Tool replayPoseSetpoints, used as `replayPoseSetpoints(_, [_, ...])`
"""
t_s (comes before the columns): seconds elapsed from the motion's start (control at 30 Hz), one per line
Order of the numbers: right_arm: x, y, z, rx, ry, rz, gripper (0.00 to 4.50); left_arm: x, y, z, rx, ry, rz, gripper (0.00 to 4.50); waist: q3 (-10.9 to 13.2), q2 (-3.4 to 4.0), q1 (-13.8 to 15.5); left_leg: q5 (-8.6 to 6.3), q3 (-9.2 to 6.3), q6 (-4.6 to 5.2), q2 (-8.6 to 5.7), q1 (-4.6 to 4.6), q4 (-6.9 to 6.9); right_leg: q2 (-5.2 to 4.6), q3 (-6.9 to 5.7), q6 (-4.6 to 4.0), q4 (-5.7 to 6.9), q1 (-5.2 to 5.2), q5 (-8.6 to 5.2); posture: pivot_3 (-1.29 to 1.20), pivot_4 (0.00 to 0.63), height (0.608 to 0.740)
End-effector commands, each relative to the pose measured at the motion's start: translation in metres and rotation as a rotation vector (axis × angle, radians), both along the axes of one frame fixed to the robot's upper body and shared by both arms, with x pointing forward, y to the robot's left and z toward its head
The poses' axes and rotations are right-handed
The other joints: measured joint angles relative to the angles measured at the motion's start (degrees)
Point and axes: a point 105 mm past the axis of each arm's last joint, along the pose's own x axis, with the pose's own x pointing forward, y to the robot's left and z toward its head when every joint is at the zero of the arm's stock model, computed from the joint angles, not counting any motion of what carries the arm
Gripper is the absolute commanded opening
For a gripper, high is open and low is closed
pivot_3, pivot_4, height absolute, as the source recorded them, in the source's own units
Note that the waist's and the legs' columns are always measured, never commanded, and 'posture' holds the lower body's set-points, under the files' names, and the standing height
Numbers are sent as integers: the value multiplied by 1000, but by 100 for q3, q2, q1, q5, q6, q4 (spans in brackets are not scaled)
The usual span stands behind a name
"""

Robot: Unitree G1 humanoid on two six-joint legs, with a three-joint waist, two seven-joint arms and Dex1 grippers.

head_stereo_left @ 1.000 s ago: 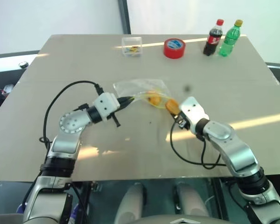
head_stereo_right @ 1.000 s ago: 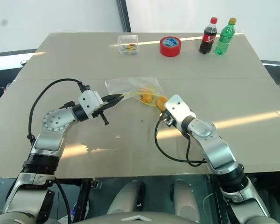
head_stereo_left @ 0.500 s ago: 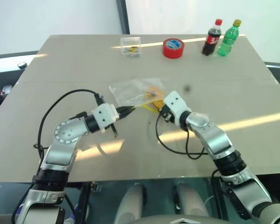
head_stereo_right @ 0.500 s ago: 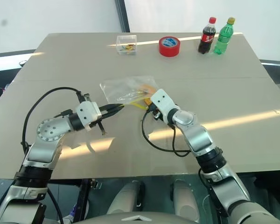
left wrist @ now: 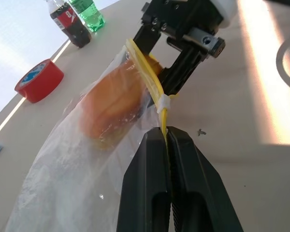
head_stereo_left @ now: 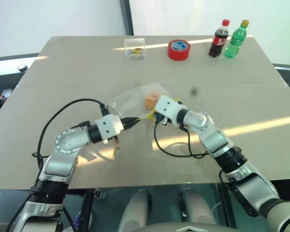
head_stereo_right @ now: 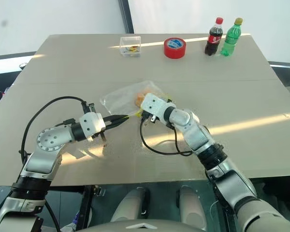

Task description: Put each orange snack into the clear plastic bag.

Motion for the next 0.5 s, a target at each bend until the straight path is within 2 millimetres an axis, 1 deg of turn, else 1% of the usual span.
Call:
replayPoseSetpoints(0.03, [4,7,12,0,-78,29,2364,-2,-3,9,-20,-40,-7,0,0,0,1,0,0,0,0,0,0,0,0,0,0,0,0,0,150,740])
replayPoseSetpoints(0.07, [5,7,13,-9,-101,32,2583,-2,-3,9,-33,-36,3,0,0,0,6,0,0,0,0,0,0,0,0,0,0,0,0,0,150,740])
replayPoseSetpoints(0.13, [5,4,19,-5,-158,27,3705,-1,-1,10,-50,-28,19,0,0,0,11,0,-1,0,0,-1,0,-2,0,0,0,0,0,0,150,740])
replayPoseSetpoints(0.17, [0,1,23,11,-163,41,4014,1,1,10,-68,-20,38,0,0,0,12,0,-1,0,-1,-2,0,-2,0,0,-1,0,0,0,150,740])
replayPoseSetpoints(0.3, [-13,-17,32,41,-161,43,4014,8,5,14,-126,5,93,0,0,0,27,0,-5,1,2,-4,0,-2,-2,0,0,0,0,0,150,740])
replayPoseSetpoints(0.4, [-22,-37,38,67,-153,14,4014,12,6,15,-142,15,112,0,0,0,21,-1,-5,1,2,-4,2,-3,-2,0,0,2,0,0,150,740])
replayPoseSetpoints(0.43, [-24,-42,39,65,-156,6,4014,12,6,15,-149,19,115,0,0,0,22,-1,-5,1,1,-4,2,-3,-2,0,1,2,0,0,150,740])
replayPoseSetpoints(0.5, [-27,-57,34,3,-185,-23,4014,14,6,16,-161,24,118,0,0,0,23,-1,-5,1,1,-4,2,-2,-2,0,1,2,0,0,150,740])
